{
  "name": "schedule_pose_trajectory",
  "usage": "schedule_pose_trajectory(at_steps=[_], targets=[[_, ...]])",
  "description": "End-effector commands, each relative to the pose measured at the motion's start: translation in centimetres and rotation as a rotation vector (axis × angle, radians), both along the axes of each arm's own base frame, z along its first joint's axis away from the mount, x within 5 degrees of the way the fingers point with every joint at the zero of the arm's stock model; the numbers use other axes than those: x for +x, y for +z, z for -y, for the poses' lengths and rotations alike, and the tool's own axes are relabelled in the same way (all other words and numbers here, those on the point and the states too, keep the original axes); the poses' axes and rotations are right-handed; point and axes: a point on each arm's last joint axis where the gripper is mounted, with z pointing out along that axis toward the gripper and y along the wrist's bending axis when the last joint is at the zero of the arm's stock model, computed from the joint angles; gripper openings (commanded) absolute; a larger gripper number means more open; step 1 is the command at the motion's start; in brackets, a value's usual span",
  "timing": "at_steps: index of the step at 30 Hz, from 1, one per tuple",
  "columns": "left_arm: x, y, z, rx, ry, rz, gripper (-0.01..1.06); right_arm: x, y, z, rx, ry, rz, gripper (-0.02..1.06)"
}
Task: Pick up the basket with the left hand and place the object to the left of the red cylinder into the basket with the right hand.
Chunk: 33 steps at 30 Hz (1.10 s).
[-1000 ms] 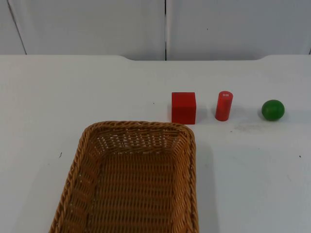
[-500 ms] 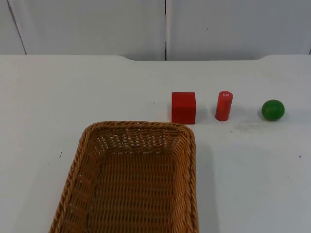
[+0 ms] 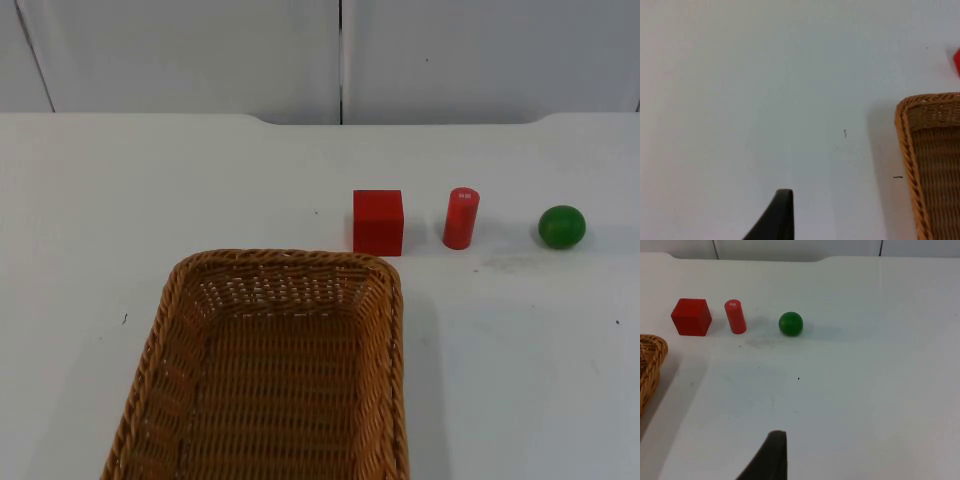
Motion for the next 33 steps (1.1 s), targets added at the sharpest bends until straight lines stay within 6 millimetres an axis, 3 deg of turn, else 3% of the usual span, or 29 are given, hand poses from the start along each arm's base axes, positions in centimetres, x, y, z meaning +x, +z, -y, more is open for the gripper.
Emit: schedule_pose_trajectory(at_steps=[1, 7, 17, 22, 26, 33], targets=[[1.2, 0.1, 0.4, -0.027, -0.052, -0.020, 1.05, 0.1, -0.1, 0.0, -0.015, 0.004, 0.010, 1.05], [4.4, -1.5, 1.0, -0.088, -0.128, -0.148, 1.05, 0.0, 0.0, 0.0, -0.015, 0.004, 0.012, 1.05], [5.5, -2.4, 1.0, -0.085, -0.143, -0.196, 1.05, 1.0, 1.1, -0.1, -0.031, 0.013, 0.026, 1.05], [5.5, -2.4, 1.0, -0.085, -0.143, -0.196, 1.05, 3.0, 3.8, -0.3, -0.027, 0.012, 0.075, 1.05], [5.4, -2.5, 1.0, -0.084, -0.149, -0.213, 1.05, 6.1, 6.3, -0.6, -0.032, 0.013, 0.015, 1.05], [5.4, -2.5, 1.0, -0.086, -0.149, -0.212, 1.05, 10.1, 7.7, -0.9, -0.041, 0.015, -0.085, 1.05]])
